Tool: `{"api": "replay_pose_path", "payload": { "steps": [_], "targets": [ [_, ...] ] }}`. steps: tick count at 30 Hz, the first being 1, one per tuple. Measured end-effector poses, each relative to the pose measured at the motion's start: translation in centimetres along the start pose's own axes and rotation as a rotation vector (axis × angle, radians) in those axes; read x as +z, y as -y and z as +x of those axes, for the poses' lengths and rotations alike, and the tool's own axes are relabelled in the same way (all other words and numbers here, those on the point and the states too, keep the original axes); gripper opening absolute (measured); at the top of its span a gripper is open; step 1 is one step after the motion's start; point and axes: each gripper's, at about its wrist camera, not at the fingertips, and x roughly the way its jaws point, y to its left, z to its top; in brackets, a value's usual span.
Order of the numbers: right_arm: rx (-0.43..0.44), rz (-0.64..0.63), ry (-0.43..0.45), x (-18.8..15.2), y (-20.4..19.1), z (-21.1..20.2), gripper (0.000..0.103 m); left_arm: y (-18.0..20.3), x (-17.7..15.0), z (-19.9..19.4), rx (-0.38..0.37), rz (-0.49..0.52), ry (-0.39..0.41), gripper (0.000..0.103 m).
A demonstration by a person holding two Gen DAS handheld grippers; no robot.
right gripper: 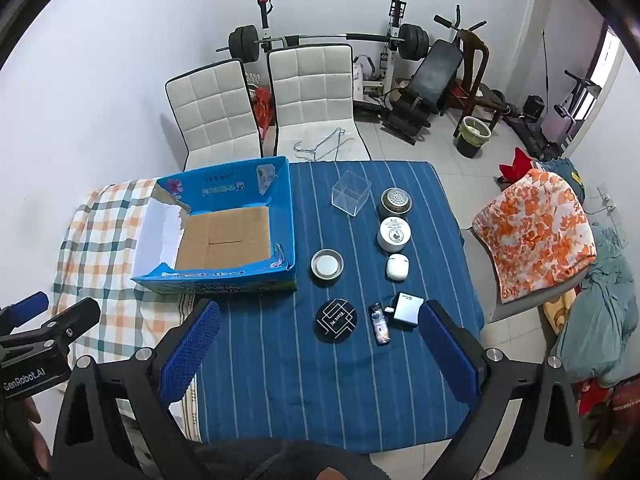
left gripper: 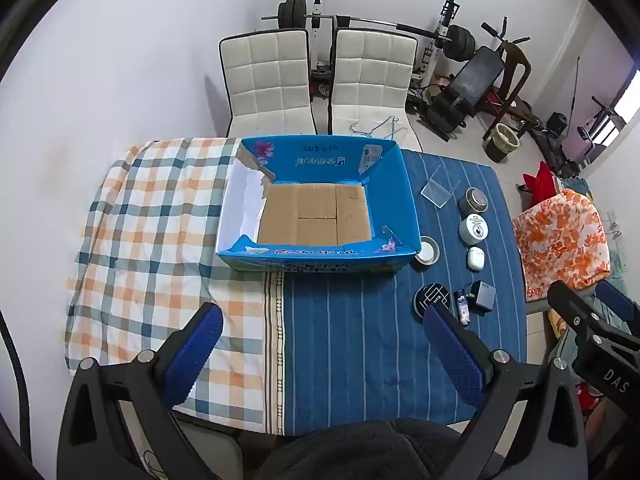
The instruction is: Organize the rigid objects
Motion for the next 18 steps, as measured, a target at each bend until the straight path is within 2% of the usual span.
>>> {"api": "replay_pose_path", "payload": {
  "steps": [9, 10, 18],
  "targets": [
    [0.008, -0.001, 0.009, 0.1, -0.1, -0.5, 0.101, -0.4, 0.2, 0.5, -0.007, -0.014, -0.01, 0.103],
    [0.009, 0.001, 0.014, 0.0, -0.1, -0.8, 0.101, -0.1, 0.0, 0.0, -0.001, -0.001, 0.009, 0.103],
    [0.01, -0.004, 0.023, 0.6, -0.1, -1.2, 0.101, -0.8, 0.9, -1.0, 0.003, -0.002, 0.019, 0.103]
  ]
}}
